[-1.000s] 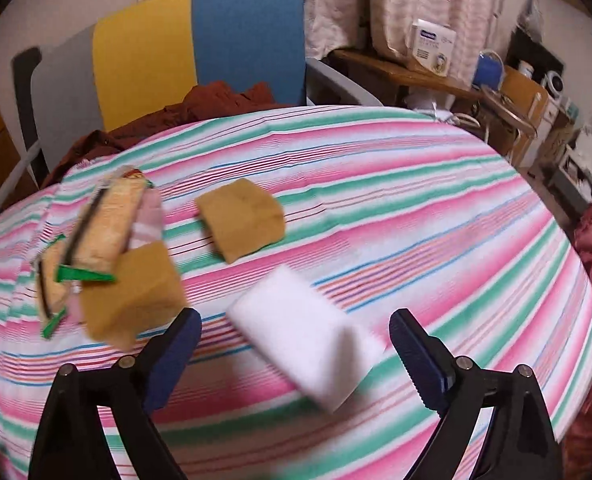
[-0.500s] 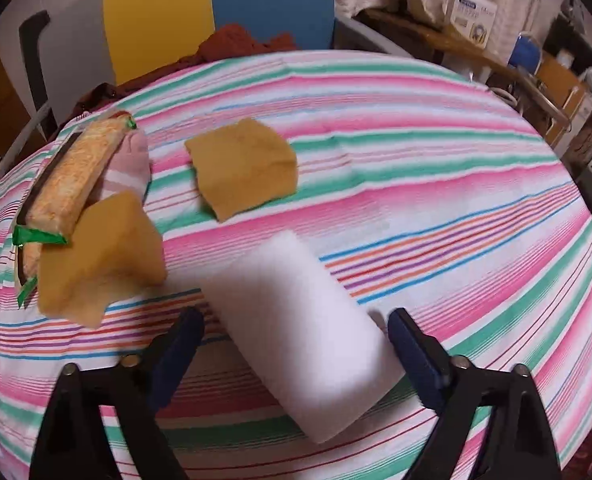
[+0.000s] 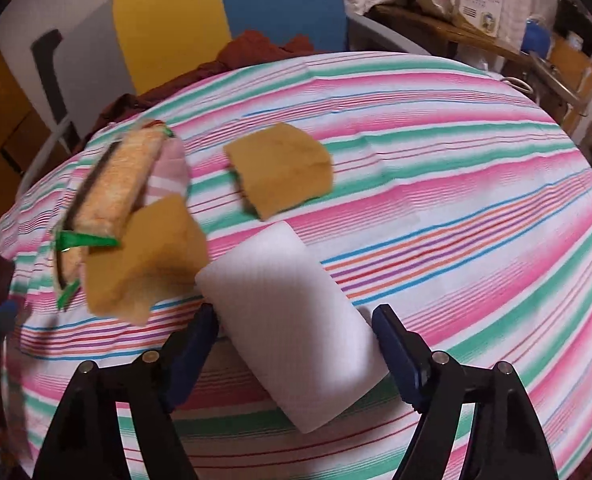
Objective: Organize objects
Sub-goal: 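Grasp the cracker packet with the left tool while the right tool holds the white block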
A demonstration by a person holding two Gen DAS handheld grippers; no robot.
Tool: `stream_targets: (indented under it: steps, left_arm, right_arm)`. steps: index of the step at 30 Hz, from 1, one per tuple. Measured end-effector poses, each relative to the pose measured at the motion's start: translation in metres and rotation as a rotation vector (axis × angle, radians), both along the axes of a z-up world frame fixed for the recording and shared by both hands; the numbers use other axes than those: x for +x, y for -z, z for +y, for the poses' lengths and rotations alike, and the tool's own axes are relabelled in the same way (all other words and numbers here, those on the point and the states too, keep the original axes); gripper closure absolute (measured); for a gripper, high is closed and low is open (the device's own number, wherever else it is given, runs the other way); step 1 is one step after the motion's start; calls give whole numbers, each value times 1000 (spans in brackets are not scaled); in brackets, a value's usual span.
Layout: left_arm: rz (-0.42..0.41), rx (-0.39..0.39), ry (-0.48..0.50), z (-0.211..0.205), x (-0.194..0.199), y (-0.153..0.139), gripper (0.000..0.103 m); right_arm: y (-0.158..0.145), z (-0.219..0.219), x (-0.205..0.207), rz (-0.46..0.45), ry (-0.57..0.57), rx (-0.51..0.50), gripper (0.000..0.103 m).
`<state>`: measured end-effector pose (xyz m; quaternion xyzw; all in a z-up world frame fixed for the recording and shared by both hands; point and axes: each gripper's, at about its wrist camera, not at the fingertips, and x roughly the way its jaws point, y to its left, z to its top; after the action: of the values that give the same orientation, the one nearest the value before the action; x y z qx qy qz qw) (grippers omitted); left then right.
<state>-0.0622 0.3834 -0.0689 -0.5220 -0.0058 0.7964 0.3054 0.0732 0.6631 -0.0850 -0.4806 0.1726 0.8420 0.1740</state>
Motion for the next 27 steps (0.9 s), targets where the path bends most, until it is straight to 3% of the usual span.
stream_targets:
  steps: [4, 8, 10, 15, 16, 22, 27]
  left_arm:
    - [-18, -36, -61, 18, -22, 6, 18]
    - [-91, -50, -106, 31, -39, 17, 18]
    - [-97, -92, -104, 40, -46, 23, 18]
    - [20, -176, -33, 53, -45, 26, 21]
    - [66, -200, 3, 53, -41, 27, 26]
    - [153, -181, 77, 26, -26, 25, 54]
    - [203, -173, 93, 3, -12, 23, 56]
  right_arm:
    - [2, 1, -1, -8, 0, -6, 24]
    - [2, -1, 0, -10, 6, -10, 23]
    - [2, -2, -1, -11, 1, -7, 23]
    - [3, -1, -1, -14, -4, 0, 23]
    - [5, 0, -3, -14, -5, 0, 23]
    - [6, 0, -5, -15, -8, 7, 23]
    - [6, -1, -5, -13, -7, 7, 24]
